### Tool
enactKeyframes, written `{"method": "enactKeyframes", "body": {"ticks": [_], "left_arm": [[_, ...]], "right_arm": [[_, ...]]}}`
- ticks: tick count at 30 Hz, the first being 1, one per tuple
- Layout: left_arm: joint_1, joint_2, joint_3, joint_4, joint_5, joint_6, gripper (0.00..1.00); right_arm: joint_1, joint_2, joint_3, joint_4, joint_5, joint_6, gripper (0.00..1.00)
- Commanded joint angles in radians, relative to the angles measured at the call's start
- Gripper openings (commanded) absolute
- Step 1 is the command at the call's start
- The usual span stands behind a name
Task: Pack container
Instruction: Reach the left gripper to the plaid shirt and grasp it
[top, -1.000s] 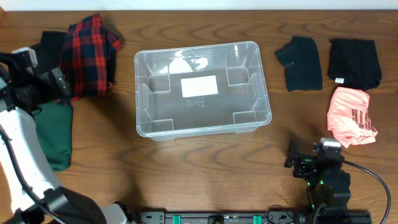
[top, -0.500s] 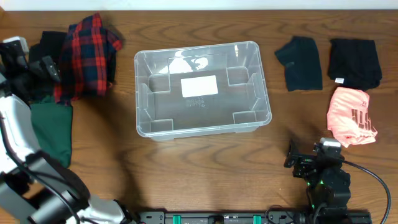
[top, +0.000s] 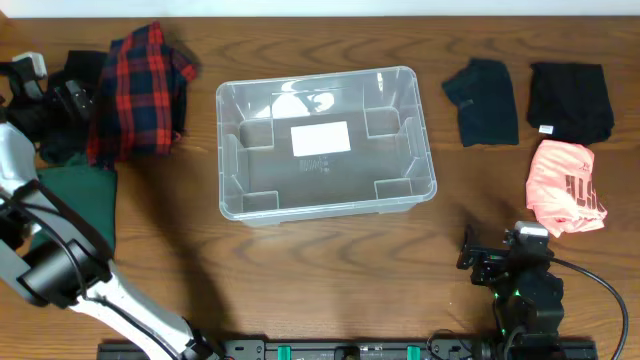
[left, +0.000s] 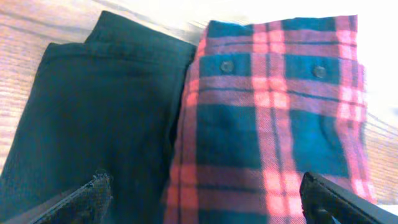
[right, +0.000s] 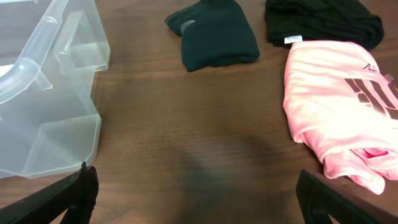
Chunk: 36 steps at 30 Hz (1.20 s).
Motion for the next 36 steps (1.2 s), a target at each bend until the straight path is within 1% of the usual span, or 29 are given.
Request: {"method": "enactKeyframes", "body": {"ticks": [1,10,24,25,26,28,30,36], "left_arm": [[0.0,0.076,0.078,-0.029,0.048,-0.004,0.98],[-0.018,0.153,0.1,-0.049,0.055,0.004,0.98],[-0.092,0.266,0.1,-0.061,0.068,0.002,0.98],[-0.094,0.271,0.1,-0.068,0.074,0.003,1.0],[-0.095,0.278,0.1,-0.073,0.085,0.003,0.95],[-0.095,0.282,0.1,-0.08,0.124,0.003,0.81],[-0.095,0.282,0.1,-0.083,0.167,0.003,0.74],[-0.095,0.282,0.1,-0.094,0.264,0.002,0.6]], "right_arm": [[0.008,0.0,-0.002,-0.001,0.003,0.014,0.99],[0.008,0.0,-0.002,-0.001,0.003,0.013,0.99],[0.008,0.0,-0.002,-0.001,0.003,0.014,0.99],[0.008,0.0,-0.002,-0.001,0.003,0.014,0.99],[0.008,0.0,-0.002,-0.001,0.003,0.014,0.99],[0.008,0.0,-0.002,-0.001,0.003,0.014,0.99],[0.008,0.0,-0.002,-0.001,0.003,0.014,0.99],[0.008,0.0,-0.002,-0.001,0.003,0.014,0.99]]}}
